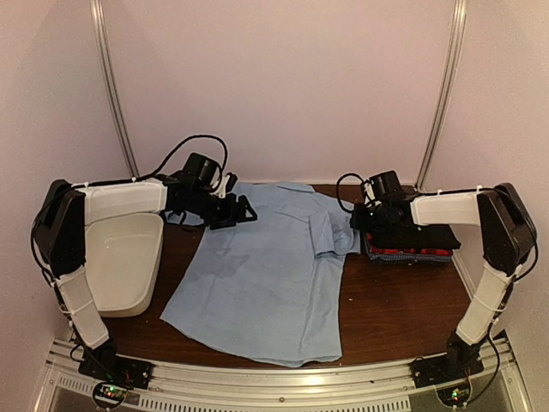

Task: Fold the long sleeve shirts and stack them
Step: Pick up the sleeve from the center of the board, then pass from the right arm to the left

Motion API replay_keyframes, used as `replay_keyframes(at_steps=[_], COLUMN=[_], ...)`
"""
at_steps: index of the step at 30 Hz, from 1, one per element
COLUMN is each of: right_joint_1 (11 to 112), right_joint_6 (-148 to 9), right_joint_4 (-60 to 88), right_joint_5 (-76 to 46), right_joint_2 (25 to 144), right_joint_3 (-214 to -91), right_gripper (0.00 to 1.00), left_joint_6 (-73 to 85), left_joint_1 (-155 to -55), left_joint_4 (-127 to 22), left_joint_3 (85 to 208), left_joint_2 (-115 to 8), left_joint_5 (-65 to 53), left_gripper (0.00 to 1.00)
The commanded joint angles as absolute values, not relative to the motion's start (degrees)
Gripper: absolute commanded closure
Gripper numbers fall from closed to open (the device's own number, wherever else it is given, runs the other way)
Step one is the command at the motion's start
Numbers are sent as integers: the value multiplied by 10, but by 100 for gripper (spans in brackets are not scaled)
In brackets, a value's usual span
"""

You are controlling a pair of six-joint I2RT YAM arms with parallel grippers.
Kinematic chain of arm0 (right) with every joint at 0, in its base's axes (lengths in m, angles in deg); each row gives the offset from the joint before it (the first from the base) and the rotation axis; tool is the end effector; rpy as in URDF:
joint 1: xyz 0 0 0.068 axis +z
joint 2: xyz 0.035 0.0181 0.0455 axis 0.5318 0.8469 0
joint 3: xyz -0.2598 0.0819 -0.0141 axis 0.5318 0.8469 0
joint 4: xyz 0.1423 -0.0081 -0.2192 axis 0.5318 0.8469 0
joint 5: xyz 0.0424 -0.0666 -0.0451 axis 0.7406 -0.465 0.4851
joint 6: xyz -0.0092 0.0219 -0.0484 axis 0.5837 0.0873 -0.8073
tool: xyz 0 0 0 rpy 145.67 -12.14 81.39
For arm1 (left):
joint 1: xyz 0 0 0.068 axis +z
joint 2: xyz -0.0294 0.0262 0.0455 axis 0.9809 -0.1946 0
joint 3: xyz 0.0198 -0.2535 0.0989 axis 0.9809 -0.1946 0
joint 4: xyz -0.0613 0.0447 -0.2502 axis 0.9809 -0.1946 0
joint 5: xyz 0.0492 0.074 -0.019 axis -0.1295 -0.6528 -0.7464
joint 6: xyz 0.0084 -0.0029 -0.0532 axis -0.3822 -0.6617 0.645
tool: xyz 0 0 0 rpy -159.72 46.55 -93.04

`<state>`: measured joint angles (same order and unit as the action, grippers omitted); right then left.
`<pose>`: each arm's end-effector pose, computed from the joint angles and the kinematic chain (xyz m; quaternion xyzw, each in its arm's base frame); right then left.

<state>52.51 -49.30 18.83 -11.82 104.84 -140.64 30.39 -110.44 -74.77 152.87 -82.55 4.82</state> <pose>0.3555 0.1393 0.1914 0.0152 0.9171 0.2351 0.3217 0.3405 -0.2235 0.2372 0.0257 0.9167 -0.3329 0.2196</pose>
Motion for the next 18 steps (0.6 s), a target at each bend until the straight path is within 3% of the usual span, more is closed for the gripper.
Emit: replay_keyframes(at_steps=[1, 18], right_joint_1=[574, 694], right_joint_6=[-479, -321], right_joint_4=[162, 9], right_joint_5=[-84, 23], right_joint_2=[1008, 1079], right_joint_3=[-1438, -1504], right_gripper=[100, 100], left_joint_6=[311, 319], left_joint_1=[-1133, -1207], left_joint_4=[-696, -628], left_joint_3=[1540, 1551], left_joint_2=[-805, -853], left_joint_5=[75, 36], left_gripper=[19, 21])
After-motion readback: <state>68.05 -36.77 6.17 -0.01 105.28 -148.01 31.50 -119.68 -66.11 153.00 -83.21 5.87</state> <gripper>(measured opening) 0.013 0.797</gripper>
